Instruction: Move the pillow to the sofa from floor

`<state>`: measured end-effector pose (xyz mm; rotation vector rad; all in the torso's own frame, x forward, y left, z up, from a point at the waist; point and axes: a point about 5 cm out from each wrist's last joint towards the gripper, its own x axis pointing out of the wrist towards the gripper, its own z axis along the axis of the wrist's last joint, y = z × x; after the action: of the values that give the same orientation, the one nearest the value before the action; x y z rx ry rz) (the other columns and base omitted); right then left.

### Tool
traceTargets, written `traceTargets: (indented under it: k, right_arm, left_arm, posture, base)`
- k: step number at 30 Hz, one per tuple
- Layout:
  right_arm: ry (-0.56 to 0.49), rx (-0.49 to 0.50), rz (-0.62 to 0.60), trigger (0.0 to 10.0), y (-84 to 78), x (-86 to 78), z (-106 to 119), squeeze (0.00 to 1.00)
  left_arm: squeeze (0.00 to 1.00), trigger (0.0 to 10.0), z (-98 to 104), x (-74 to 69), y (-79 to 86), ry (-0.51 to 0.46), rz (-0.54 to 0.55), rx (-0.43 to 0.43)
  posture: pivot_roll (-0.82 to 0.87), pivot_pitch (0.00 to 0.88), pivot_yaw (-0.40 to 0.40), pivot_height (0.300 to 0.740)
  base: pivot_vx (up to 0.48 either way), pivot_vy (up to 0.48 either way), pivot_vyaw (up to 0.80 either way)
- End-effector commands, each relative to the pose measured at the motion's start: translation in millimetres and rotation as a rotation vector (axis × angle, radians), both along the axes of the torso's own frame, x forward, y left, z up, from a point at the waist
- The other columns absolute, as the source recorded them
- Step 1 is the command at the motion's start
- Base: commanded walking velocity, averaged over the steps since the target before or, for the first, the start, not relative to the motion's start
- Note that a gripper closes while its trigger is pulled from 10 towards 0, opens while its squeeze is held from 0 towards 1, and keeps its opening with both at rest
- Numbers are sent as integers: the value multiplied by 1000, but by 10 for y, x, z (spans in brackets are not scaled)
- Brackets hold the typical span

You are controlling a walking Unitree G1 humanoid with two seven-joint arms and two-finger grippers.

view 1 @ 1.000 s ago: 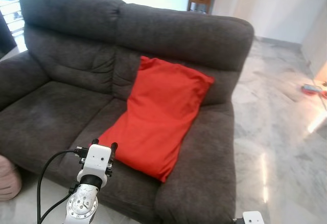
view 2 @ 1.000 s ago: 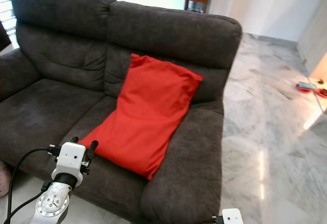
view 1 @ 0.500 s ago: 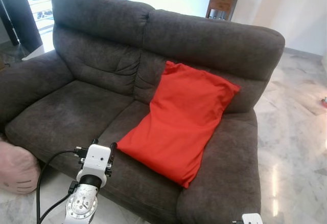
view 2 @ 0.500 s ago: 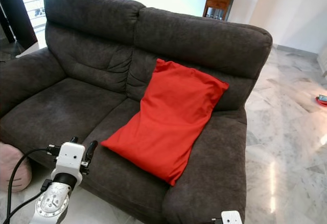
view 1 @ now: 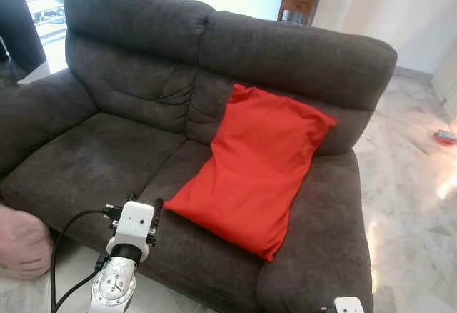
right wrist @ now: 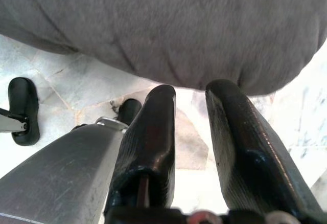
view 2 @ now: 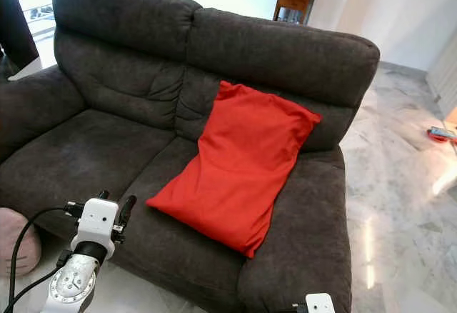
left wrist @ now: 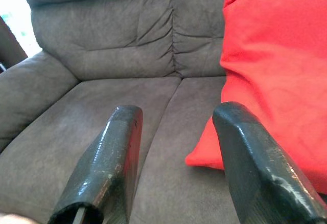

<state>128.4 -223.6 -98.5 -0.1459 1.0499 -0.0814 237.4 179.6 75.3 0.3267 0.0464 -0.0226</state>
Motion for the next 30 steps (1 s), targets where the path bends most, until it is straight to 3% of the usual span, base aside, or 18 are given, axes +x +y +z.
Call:
traceTargets:
  k: [1, 30]
  right_arm:
    - [0, -9, -3, 10000, -24, 24, 11, 0]
    - [8, 1, -8, 10000, -23, 32, 11, 0]
  left_arm:
    - [0, 10000, 28, 22, -22, -13, -15, -5]
    - [0, 10000, 23, 20, -7, -14, -2, -10]
  posture:
    - [154, 0, -86, 740]
    - [154, 0, -90, 740]
  base:
    - [0, 304, 0]
    - [0, 300, 0]
